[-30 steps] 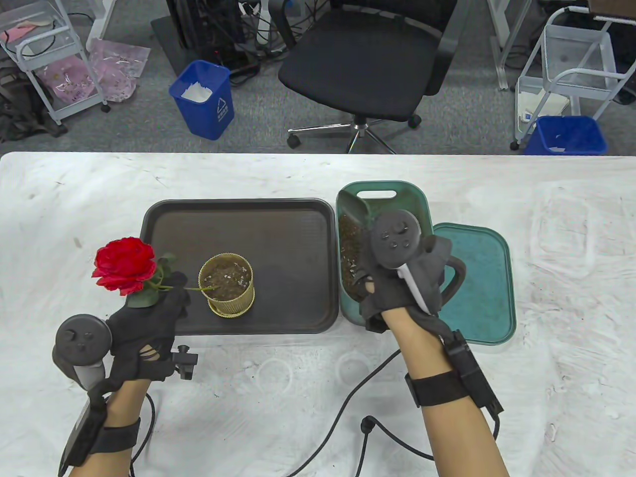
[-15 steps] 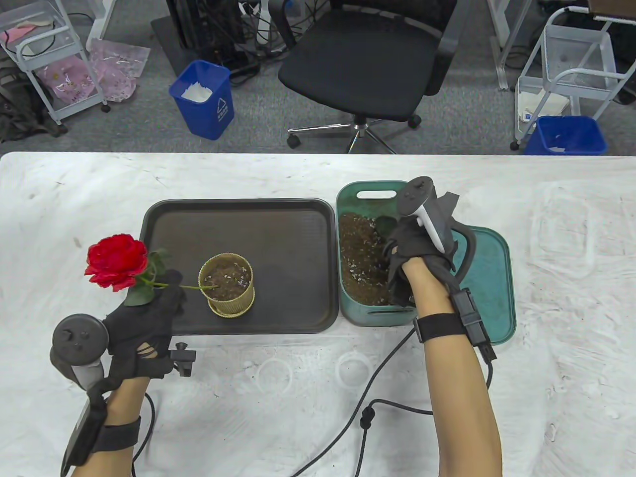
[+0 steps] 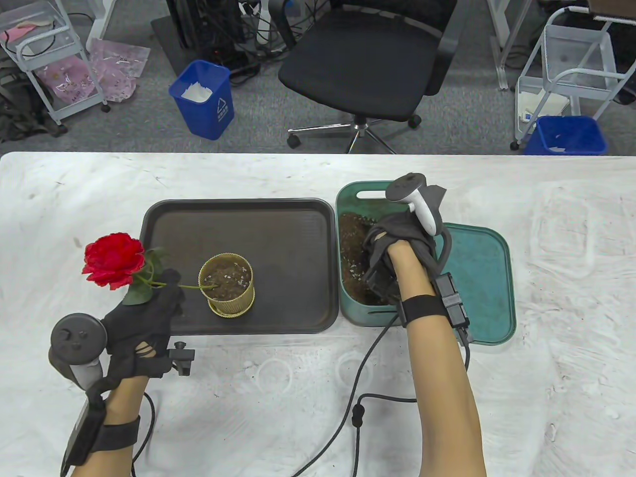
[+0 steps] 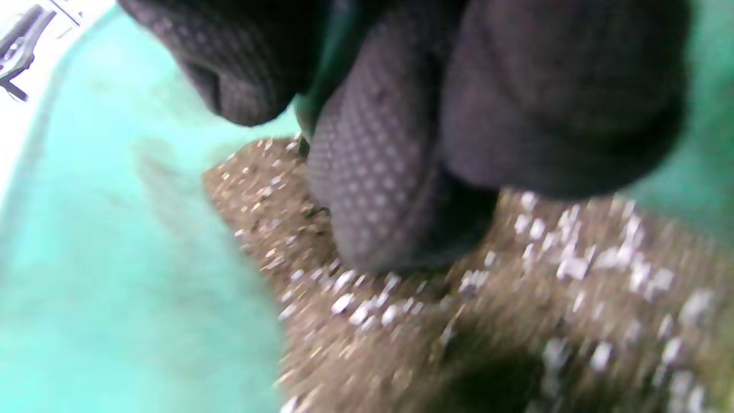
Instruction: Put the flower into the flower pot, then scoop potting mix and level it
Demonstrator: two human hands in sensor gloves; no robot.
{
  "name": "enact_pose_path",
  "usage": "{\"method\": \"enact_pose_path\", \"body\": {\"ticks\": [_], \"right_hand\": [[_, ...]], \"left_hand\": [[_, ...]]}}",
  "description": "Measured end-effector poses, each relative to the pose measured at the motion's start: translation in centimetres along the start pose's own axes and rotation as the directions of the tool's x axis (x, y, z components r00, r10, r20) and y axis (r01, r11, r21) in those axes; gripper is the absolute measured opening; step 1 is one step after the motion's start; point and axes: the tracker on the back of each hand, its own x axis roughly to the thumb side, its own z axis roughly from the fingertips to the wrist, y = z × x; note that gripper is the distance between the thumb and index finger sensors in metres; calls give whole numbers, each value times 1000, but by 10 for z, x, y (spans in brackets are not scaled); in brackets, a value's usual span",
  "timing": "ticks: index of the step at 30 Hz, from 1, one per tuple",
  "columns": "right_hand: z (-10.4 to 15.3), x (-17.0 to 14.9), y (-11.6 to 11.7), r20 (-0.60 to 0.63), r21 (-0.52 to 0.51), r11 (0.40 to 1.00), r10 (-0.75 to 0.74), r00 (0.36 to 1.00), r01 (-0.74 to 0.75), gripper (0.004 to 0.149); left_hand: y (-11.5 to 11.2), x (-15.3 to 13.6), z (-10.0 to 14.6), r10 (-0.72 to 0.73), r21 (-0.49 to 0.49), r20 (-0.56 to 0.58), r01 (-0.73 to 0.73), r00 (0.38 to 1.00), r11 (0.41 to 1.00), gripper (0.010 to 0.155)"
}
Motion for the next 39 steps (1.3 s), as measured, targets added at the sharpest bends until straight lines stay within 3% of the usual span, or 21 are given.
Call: {"method": "enact_pose_path", "body": {"ticks": [13, 17, 28, 39], "right_hand": [[15, -17, 2, 36, 100, 970, -224, 974, 219, 56], [26, -33, 4, 24, 141, 917, -379, 925, 372, 56], [52, -64, 8, 61, 119, 791, -609, 791, 600, 55], [84, -69, 2, 163, 96, 783, -621, 766, 614, 55]], "left_hand": [[0, 1, 0, -9, -9, 15, 9, 1000, 1000, 43], [0, 1, 0, -13, -14, 24, 13, 1000, 1000, 43], [-3, 3, 1, -9, -28, 35, 10, 999, 1000, 43], [-5, 6, 2, -9, -35, 42, 11, 999, 999, 43]]}}
